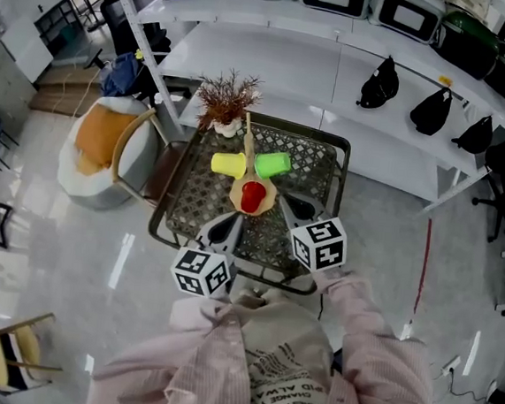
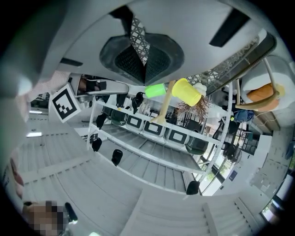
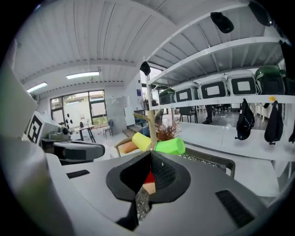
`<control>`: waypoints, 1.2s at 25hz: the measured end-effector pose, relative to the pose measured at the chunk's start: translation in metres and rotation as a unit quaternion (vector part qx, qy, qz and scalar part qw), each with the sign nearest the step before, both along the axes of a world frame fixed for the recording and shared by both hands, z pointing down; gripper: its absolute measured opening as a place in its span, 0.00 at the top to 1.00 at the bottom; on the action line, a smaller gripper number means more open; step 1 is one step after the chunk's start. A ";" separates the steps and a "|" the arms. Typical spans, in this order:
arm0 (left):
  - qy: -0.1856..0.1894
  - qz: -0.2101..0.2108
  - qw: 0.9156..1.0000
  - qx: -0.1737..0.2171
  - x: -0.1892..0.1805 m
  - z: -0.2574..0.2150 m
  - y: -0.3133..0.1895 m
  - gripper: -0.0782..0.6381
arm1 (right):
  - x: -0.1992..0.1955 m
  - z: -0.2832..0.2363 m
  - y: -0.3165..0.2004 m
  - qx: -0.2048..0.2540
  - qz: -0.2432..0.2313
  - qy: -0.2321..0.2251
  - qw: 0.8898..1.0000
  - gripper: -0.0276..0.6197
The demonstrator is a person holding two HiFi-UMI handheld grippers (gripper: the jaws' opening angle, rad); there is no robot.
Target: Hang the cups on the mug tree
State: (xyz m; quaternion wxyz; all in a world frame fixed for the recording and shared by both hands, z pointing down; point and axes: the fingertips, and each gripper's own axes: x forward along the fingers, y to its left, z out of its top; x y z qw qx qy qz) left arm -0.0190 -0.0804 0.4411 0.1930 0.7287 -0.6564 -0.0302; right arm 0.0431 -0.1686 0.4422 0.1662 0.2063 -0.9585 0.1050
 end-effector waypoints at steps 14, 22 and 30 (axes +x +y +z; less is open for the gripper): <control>-0.040 -0.033 0.998 0.032 -0.014 -0.040 0.014 0.89 | 0.019 -0.036 0.007 -0.019 -0.009 -0.115 0.993 0.96; -0.048 -0.060 0.996 0.047 -0.023 -0.052 0.023 0.89 | 0.030 -0.049 0.007 -0.004 -0.007 -0.142 0.990 0.96; -0.056 -0.085 0.994 0.049 -0.032 -0.054 0.024 0.89 | 0.038 -0.060 -0.004 0.009 0.012 -0.158 0.987 0.96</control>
